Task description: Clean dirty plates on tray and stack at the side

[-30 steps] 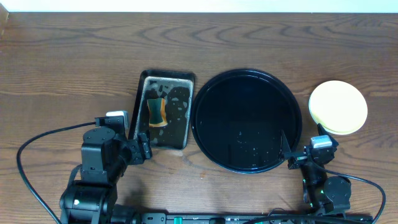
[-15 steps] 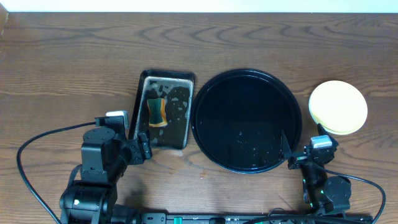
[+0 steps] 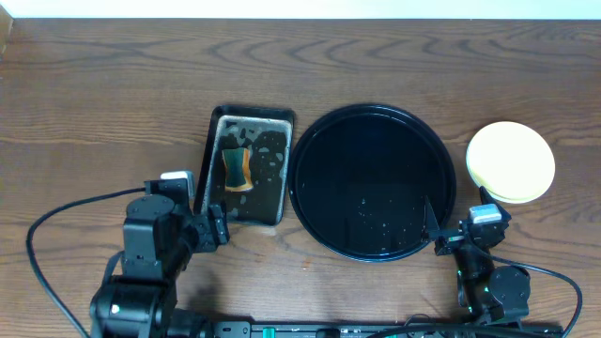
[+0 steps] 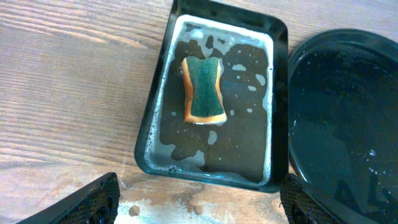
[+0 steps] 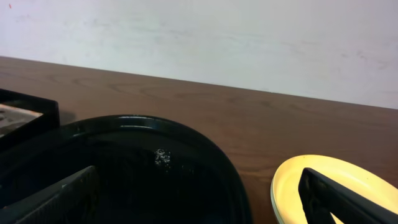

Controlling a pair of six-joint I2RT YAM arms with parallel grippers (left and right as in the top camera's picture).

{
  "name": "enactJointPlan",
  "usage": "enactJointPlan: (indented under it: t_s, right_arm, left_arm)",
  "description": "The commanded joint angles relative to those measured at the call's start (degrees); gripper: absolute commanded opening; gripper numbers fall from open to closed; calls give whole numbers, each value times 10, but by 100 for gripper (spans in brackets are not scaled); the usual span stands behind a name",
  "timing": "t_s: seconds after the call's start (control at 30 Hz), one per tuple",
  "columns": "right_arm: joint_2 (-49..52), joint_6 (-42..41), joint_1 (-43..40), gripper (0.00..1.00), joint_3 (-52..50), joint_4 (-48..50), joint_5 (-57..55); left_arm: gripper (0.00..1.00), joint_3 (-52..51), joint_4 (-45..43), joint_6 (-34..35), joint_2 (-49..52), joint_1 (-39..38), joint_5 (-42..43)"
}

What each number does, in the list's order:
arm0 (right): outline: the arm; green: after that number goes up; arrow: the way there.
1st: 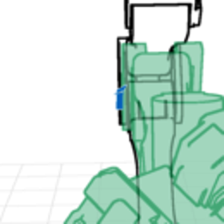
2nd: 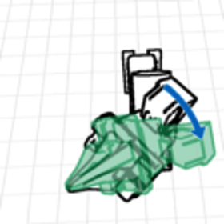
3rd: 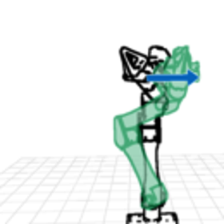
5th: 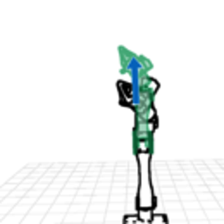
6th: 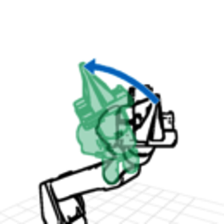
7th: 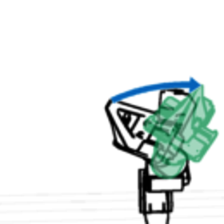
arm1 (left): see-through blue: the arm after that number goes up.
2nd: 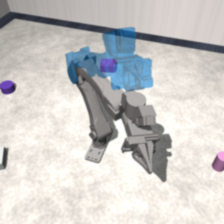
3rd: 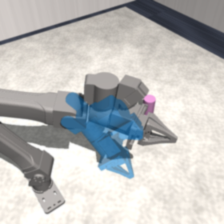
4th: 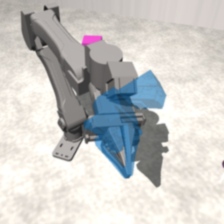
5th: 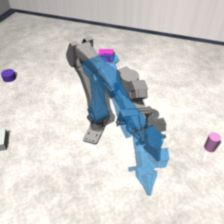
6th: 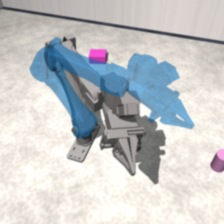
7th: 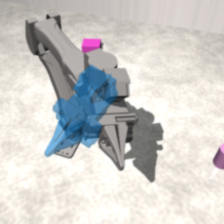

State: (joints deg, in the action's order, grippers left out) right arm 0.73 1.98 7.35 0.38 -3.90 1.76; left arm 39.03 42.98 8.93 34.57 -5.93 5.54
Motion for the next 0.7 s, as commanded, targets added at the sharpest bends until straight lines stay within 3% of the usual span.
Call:
enactJointPlan:
  t_s: [0.0, 0.37, 0.67]
  right_arm:
    - [-2, 7, -12, 99, -1, -2, 7]
    - [-2, 7, -12, 99, -1, -2, 7]
    - [-2, 7, -12, 99, -1, -2, 7]
  left_arm:
    - [83, -44, -10, -8, -55, 12, -11]
    - [84, -208, -129, -8, -244, 51, -11]
    - [83, -342, -340, -8, -341, 50, -11]
